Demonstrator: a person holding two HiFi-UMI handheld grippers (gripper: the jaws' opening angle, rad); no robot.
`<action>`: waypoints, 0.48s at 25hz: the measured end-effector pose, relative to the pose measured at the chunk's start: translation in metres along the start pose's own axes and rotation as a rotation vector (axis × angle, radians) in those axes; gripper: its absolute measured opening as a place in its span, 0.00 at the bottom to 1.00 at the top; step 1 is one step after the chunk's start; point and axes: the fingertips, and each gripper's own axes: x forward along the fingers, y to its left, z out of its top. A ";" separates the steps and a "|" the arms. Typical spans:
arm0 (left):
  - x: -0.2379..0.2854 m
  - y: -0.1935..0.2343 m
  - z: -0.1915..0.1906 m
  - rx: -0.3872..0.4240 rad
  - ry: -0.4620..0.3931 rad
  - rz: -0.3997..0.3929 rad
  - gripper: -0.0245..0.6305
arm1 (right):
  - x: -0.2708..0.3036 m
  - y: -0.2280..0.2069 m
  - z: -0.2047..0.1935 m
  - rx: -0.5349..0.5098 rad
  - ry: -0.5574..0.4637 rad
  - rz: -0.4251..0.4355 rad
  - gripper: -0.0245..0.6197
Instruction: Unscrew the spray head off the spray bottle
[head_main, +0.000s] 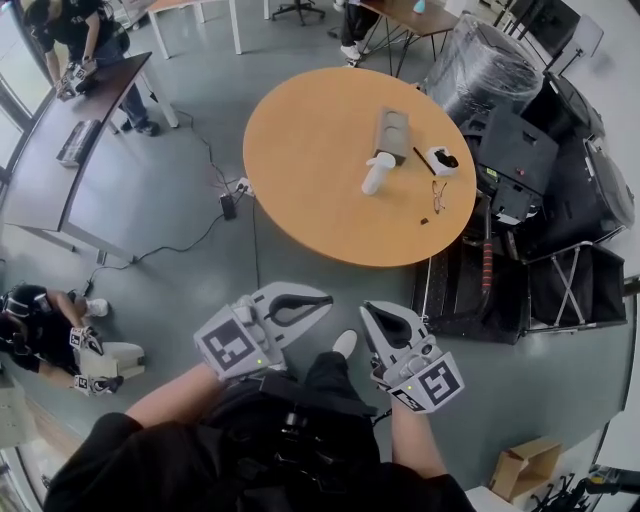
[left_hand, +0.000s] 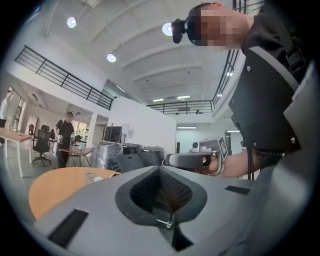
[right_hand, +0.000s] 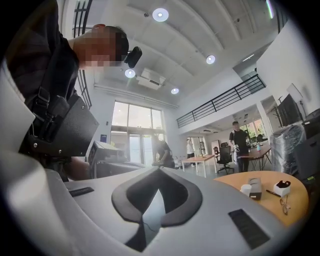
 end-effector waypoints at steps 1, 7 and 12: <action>0.009 0.003 0.001 0.010 0.001 0.010 0.04 | -0.002 -0.010 0.002 0.004 -0.003 0.010 0.05; 0.073 0.032 0.016 -0.039 -0.021 0.063 0.04 | -0.017 -0.078 0.014 0.002 0.015 0.078 0.05; 0.135 0.053 0.027 -0.013 -0.033 0.098 0.04 | -0.027 -0.138 0.024 -0.022 0.022 0.139 0.05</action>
